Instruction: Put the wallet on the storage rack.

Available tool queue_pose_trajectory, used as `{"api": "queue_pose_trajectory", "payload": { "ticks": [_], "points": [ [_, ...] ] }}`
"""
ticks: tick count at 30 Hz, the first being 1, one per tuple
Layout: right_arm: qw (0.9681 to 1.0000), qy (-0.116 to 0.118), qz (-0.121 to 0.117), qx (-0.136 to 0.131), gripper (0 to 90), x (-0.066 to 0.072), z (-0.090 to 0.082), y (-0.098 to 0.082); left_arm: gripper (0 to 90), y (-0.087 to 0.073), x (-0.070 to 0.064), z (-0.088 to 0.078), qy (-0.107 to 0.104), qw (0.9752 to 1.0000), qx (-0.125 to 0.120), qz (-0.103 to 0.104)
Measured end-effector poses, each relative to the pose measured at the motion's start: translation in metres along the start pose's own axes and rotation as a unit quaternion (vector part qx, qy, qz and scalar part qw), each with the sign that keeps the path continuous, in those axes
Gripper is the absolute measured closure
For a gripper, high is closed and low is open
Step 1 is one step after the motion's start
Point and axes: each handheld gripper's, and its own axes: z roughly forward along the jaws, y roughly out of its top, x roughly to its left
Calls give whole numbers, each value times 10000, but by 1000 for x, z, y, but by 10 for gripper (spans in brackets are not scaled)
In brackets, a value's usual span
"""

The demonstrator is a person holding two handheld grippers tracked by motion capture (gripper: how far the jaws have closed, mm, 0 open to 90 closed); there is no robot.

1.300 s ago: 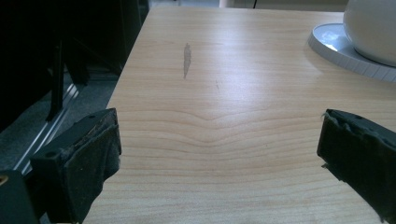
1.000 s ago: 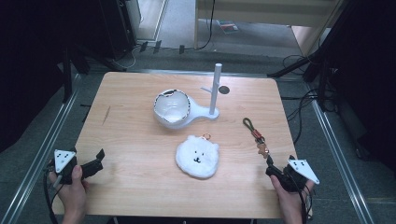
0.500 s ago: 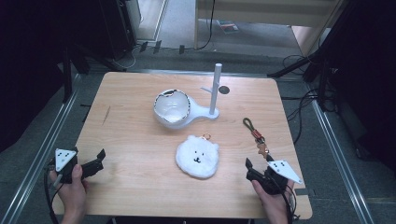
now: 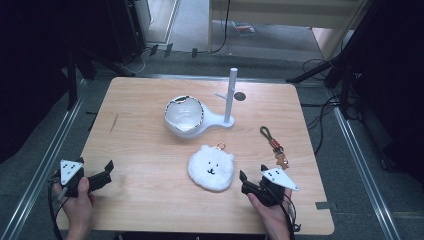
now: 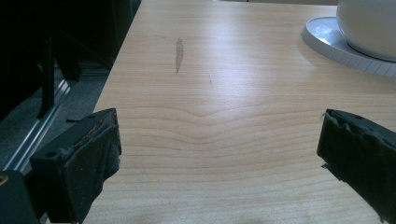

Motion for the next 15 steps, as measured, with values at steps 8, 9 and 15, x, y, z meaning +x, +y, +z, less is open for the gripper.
{"api": "queue_pose_trajectory", "payload": {
  "ticks": [8, 9, 15],
  "points": [
    [9992, 346, 62, 180, 190, 14, 8, 1, 2, 0, 0, 0, 2, 10000, 15, 7],
    [9991, 360, 48, 222, 190, 16, 9, 1, 2, 0, 0, 0, 2, 10000, 14, 10],
    [9984, 405, -40, 393, 190, 28, 17, -1, 2, 0, 0, 0, 11, 10000, 37, 38]
  ]
}}
